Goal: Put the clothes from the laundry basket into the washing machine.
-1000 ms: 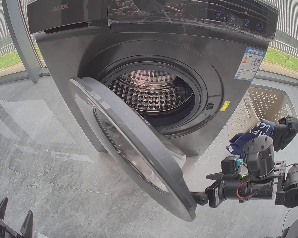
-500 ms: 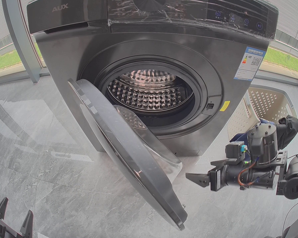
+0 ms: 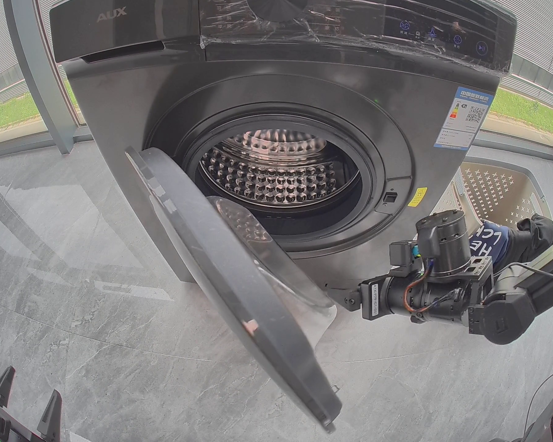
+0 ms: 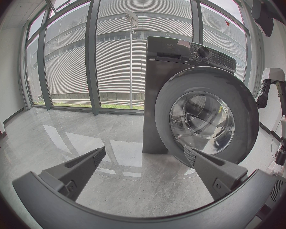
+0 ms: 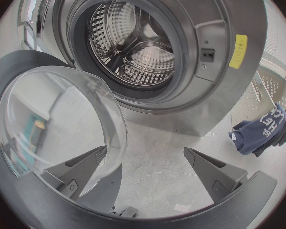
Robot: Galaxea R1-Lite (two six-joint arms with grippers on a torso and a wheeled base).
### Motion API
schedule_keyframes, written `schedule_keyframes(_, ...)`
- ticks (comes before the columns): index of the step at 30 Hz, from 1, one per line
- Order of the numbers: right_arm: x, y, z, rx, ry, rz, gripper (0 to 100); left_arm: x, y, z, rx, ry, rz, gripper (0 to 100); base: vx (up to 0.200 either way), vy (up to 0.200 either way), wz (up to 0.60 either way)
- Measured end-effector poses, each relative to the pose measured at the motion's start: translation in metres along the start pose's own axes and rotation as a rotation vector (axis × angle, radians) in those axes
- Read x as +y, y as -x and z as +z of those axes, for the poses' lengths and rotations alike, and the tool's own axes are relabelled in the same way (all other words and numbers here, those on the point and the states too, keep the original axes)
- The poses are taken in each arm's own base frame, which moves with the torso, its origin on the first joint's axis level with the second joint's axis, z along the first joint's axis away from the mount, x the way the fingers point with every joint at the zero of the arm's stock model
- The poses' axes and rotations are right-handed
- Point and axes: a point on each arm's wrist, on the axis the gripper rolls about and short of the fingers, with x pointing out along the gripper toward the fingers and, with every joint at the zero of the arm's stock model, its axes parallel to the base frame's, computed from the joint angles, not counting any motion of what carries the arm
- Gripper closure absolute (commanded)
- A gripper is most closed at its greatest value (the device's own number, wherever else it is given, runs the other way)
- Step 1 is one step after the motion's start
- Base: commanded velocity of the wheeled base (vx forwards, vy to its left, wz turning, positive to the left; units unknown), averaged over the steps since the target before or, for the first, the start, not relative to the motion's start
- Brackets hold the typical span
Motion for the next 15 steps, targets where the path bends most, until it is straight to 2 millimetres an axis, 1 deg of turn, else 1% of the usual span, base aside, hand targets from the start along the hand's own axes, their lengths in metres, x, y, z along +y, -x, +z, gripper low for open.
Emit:
schedule_keyframes(4, 0.019, -0.006, -0.010, 0.039, 0.030, 0.055, 0, 0.000, 0.000, 0.000, 0.000, 0.000, 0.000, 0, 0.000, 0.000, 0.00)
schedule_keyframes(8, 0.032, -0.007, -0.016, 0.055, 0.049, 0.089, 0, 0.000, 0.000, 0.000, 0.000, 0.000, 0.000, 0, 0.000, 0.000, 0.00)
schedule_keyframes(12, 0.036, -0.007, -0.017, 0.057, 0.049, 0.098, 0, 0.000, 0.000, 0.000, 0.000, 0.000, 0.000, 0, 0.000, 0.000, 0.00)
schedule_keyframes(15, 0.037, -0.008, -0.015, 0.052, 0.044, 0.100, 0, 0.000, 0.000, 0.000, 0.000, -0.001, 0.000, 0, -0.200, 0.000, 0.00)
